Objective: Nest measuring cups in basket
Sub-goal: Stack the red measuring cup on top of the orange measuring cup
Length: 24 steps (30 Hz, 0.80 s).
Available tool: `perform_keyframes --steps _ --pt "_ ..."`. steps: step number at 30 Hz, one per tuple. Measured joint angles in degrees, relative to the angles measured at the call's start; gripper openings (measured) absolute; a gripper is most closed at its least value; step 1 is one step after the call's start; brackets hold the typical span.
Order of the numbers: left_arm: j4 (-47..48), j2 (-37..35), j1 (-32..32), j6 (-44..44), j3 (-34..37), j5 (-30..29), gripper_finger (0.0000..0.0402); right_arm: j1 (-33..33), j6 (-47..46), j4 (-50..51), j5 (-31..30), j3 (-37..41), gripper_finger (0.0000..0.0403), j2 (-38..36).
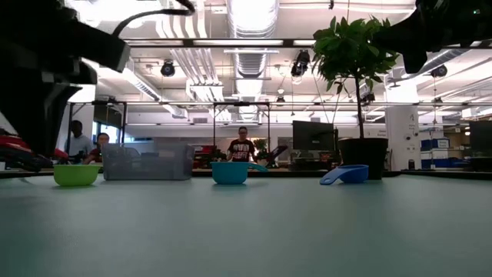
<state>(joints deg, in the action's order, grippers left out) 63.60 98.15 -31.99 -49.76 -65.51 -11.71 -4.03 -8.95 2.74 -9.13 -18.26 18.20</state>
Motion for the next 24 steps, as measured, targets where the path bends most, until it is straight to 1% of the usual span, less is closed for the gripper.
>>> perform_keyframes --steps 2,8,10,12,14,18,22,24 --pt "3.11 -0.17 0.00 -0.94 -1.28 -0.92 0.0038 0.00 0.00 0.00 0.00 0.00 0.0028 0.00" --pt "12.11 -0.41 -0.26 -4.19 -4.08 -1.30 0.0038 0.00 -0.06 0.03 0.09 0.00 0.0028 0.00" --pt "12.41 -1.23 -0.81 -3.43 -5.09 -1.49 0.0038 0.00 -0.31 0.52 1.30 0.00 0.0028 0.09" --pt "11.34 -2.99 -2.12 -2.59 -5.42 -2.99 0.0038 0.00 -0.15 0.57 3.70 0.00 0.0028 0.87" --pt "11.04 -4.94 -3.73 -3.23 -5.12 -5.00 0.0038 0.02 -0.09 0.20 4.67 0.00 0.0028 2.03" --pt "11.01 -9.26 -7.28 -7.80 -3.37 -7.89 0.0038 0.00 -0.07 -3.43 4.63 0.00 0.0028 6.32" --pt "10.84 -12.04 -10.22 -12.25 -1.39 -8.18 0.0038 0.02 0.01 -10.93 4.68 0.00 0.0028 13.02" --pt "10.82 -13.13 -11.84 -14.60 0.13 -8.20 0.0038 0.02 0.07 -15.53 5.73 0.00 0.0028 16.44"
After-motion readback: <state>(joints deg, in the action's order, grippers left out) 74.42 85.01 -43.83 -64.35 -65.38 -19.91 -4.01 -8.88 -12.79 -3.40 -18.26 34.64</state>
